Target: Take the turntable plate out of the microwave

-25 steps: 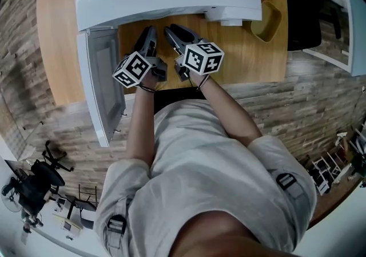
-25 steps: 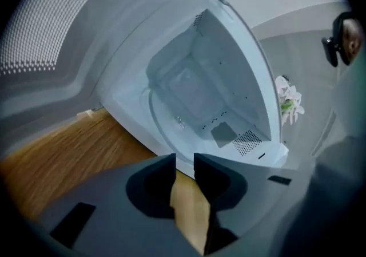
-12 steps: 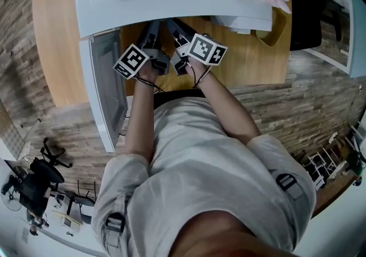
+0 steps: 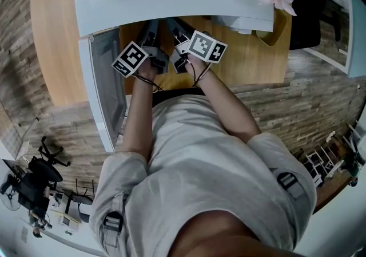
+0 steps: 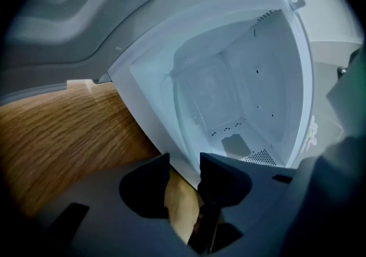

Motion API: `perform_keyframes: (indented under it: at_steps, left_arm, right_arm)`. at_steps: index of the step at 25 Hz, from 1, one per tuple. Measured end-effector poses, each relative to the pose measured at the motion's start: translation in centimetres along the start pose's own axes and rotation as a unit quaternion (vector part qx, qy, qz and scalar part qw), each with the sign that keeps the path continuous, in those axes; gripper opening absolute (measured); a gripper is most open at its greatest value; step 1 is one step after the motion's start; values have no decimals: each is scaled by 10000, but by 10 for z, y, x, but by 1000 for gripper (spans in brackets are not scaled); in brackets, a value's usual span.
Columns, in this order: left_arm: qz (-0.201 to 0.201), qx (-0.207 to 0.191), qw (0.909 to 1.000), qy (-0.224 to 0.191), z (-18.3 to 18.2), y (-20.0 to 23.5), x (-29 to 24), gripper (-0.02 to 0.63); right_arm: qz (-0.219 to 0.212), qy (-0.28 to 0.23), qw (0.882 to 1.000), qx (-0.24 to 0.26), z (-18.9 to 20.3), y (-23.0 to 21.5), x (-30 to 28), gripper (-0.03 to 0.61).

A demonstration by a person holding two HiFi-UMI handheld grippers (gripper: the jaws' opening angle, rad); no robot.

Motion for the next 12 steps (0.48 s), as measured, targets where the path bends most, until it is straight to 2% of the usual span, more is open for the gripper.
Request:
perform_keyframes:
  at_steps: [6, 12]
  left_arm:
    - [63, 98, 9999, 100, 3, -1, -5, 187]
    - [119, 36, 9999, 87, 5, -3, -2, 163]
  right_arm:
    - [102, -6, 9998, -172, 1, -4, -1, 97]
    - [51, -29, 9997, -228, 2, -3, -1, 85]
Point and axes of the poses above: the fingertips, and each gripper's own axes: x backward along the fingers, y to its left, z out of its underside, the point moved 3 cm from there along x, backward along the fingers, and after that the axes turned 14 degrees about -z, right-handed, at the moved point
